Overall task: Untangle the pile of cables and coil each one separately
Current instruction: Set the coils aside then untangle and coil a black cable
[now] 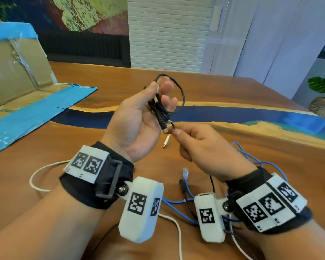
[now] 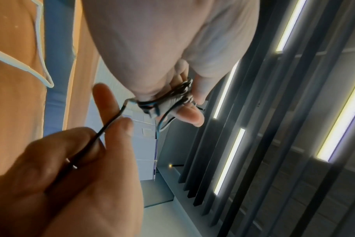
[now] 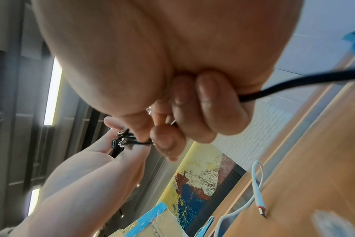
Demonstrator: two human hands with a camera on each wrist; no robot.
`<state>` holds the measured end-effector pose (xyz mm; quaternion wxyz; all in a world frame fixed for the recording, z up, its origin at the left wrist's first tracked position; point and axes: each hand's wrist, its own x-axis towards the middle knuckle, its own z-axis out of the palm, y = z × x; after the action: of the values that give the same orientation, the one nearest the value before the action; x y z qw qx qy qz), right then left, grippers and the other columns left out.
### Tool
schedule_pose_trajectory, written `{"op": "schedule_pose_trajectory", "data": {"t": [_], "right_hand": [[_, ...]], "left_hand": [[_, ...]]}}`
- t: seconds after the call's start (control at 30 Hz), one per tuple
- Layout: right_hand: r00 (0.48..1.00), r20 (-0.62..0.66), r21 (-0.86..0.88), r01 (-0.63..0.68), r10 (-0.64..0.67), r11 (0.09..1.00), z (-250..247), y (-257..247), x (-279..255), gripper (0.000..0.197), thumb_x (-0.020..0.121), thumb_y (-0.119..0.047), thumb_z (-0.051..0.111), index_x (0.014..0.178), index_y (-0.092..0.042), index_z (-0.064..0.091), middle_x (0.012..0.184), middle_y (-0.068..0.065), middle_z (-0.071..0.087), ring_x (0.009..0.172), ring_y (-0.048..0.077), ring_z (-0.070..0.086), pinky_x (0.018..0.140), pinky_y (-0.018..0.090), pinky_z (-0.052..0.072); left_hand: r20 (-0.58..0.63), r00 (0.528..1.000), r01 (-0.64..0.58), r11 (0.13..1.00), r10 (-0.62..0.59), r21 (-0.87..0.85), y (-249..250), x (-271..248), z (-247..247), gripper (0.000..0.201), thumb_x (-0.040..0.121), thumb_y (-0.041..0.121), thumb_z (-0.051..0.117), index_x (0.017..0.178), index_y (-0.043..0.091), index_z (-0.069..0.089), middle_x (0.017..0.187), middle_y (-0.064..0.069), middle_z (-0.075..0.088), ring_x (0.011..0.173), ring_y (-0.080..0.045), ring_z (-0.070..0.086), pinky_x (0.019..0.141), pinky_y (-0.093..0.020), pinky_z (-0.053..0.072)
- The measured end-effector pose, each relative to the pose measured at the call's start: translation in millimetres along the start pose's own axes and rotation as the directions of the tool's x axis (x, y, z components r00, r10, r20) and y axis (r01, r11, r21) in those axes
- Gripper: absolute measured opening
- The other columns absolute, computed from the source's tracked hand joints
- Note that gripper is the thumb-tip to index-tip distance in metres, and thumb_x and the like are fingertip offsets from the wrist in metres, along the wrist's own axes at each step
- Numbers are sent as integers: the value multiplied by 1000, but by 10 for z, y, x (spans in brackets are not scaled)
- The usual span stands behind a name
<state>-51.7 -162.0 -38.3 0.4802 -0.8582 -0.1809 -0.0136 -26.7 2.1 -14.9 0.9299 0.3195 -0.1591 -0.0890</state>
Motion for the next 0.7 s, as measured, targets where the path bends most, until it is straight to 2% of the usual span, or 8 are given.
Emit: {"op": "schedule_pose_trajectory", "data": {"t": [0.1,0.2,0.27,0.33,0.43,0.5,0.63,0.7], "right_hand": [[997,-77,129,8,2,992,-26,-27,-4,36,109,-45,35,127,-30,62,78,1,66,42,4,47,46,13,33],[991,-129,260,3,32,966,-37,-31,-14,47,97,-63,33,131,-44,59,98,1,73,39,8,35,48,35,33],[982,-187,272,42,10,961,-39,-20,-12,42,100,-62,33,126,-47,63,90,-2,73,41,14,32,47,41,32],[974,-227,257,66,-6,964,-45,-10,-1,41,107,-53,31,117,-39,68,72,-8,69,41,13,34,43,40,33],[977,-212,275,68,-8,959,-60,-10,12,43,109,-42,33,91,-27,69,53,-13,56,38,5,38,38,25,33],[986,-169,315,65,-11,947,-70,-16,8,40,110,-34,34,88,-22,66,48,-12,51,37,3,39,39,17,31],[993,-110,302,76,-45,950,-89,41,34,45,106,-47,39,93,-15,67,64,16,44,44,16,25,44,36,17],[992,-119,295,79,-45,952,-86,50,41,47,106,-49,38,92,-11,64,65,25,38,44,18,24,43,32,17]], "left_hand": [[12,997,79,986,-81,148,-12,-26,14,23,104,19,48,114,6,64,78,3,61,58,-7,51,103,-32,48],[39,990,123,960,-137,253,-30,-61,32,21,101,19,49,107,7,65,71,4,55,56,-7,45,88,-29,50],[83,981,140,942,-173,304,-35,-84,37,20,97,19,51,101,7,66,68,3,53,55,-8,43,85,-29,49],[132,966,170,927,-224,333,-40,-102,38,20,94,20,51,96,7,67,65,2,51,54,-10,41,80,-29,52],[177,935,229,905,-307,359,-32,-108,14,22,94,21,48,89,7,64,59,2,45,51,-12,34,74,-28,53],[195,917,256,889,-348,380,-18,-105,1,26,96,25,43,84,8,60,52,3,36,49,-14,24,70,-30,48],[197,901,304,886,-387,350,5,-94,13,52,99,48,37,76,8,59,49,3,21,49,-18,14,64,-31,43],[203,900,313,896,-386,314,-9,-91,24,50,102,46,35,73,10,57,52,3,17,49,-16,15,63,-30,44]]}}
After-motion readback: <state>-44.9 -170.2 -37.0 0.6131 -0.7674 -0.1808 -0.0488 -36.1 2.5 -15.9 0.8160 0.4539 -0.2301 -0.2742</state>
